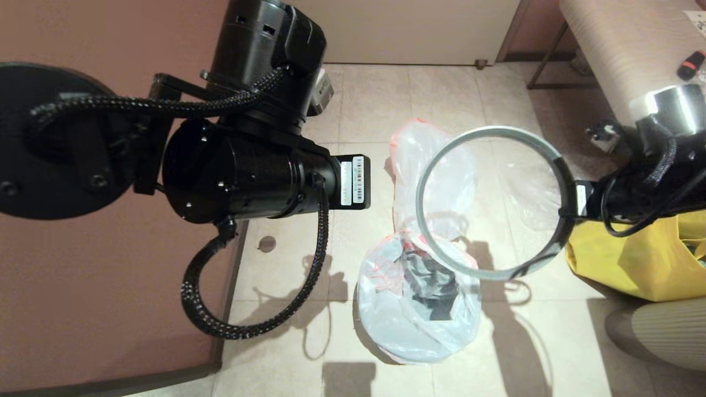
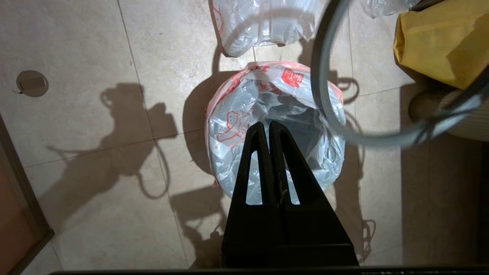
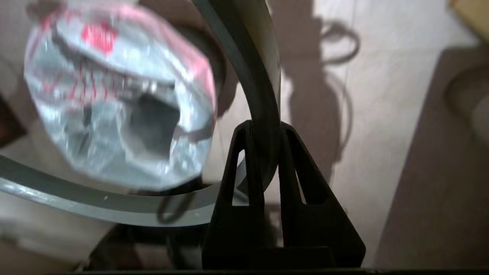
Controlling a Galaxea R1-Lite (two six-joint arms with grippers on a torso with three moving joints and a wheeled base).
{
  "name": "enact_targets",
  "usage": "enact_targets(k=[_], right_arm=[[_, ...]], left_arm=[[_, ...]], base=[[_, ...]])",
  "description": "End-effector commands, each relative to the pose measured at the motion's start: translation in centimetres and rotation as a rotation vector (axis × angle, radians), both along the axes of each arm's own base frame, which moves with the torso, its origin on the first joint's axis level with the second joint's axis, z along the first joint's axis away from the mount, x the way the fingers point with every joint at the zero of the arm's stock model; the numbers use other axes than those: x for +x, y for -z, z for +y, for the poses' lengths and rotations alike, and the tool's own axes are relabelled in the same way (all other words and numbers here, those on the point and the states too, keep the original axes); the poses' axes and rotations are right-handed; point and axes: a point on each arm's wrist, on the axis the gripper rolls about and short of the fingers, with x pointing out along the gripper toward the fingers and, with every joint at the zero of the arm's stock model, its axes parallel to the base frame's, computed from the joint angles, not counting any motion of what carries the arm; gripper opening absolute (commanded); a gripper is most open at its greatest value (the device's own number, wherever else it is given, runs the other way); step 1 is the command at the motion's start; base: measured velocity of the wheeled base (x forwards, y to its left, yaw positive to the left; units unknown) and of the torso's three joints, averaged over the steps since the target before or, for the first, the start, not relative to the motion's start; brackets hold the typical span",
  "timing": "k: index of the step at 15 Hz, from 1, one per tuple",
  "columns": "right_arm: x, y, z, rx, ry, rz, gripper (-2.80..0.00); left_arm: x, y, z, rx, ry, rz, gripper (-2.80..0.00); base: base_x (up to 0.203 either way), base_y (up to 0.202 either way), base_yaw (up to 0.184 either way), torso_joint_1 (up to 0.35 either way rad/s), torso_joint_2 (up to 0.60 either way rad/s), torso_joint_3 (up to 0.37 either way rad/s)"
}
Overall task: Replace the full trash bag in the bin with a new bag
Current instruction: Place the trash can ring on the trash can
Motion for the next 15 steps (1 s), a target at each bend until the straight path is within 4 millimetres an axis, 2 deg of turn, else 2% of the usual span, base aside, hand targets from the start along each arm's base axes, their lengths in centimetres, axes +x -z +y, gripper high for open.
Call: enact_targets(k=[1,5,8,10,13,15], right_arm=[[-0.8,0.6,0.1,0.029,-0.048,0.128,-2.80],[2.9,6.2,2.2,0.013,-0.092,0.301,-2.80],[5.0,10.2,7.3,0.036,-0.163,0.319,-2.80],[5.8,12.6,9.3,0.039,-0.182,0.347,-2.80],[6.7,15.8,10.3,0.036,-0.169,0.415,-2.80],[7.6,16.7,10.1,0.043,-0.157,0.398,-2.80]], left_arm=[[-0.4,-0.5,0.4,-0.013,-0.001,-0.011,-2.80],[-0.3,-0.3,0.3,-0.007,-0.001,-0.006,-2.80],[-0.3,-0.3,0.2,-0.010,0.002,-0.005,-2.80],[-0.3,-0.3,0.2,-0.010,0.001,-0.005,-2.80],[0.0,0.1,-0.1,0.000,0.002,0.002,-2.80],[0.0,0.3,-0.3,0.006,0.003,0.006,-2.80]], base=[[0.000,0.000,0.000,0.000,0.00,0.000],[0.000,0.000,0.000,0.000,0.00,0.000],[0.000,0.000,0.000,0.000,0.00,0.000],[0.000,0.000,0.000,0.000,0.00,0.000],[0.000,0.000,0.000,0.000,0.00,0.000],[0.000,0.000,0.000,0.000,0.00,0.000]])
